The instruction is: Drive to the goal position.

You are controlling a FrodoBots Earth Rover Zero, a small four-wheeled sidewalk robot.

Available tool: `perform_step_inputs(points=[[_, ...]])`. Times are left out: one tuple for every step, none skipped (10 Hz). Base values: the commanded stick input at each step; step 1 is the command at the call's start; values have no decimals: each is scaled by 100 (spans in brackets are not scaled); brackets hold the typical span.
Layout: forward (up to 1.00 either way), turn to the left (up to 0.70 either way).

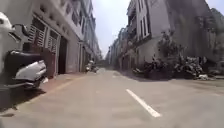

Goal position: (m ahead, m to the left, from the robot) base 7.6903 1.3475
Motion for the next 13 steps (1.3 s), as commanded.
perform_step_inputs(points=[[100,-40],[100,-15],[100,0],[100,0],[100,0],[100,0],[100,0],[100,0],[100,0],[100,0],[100,0],[100,0],[100,0]])
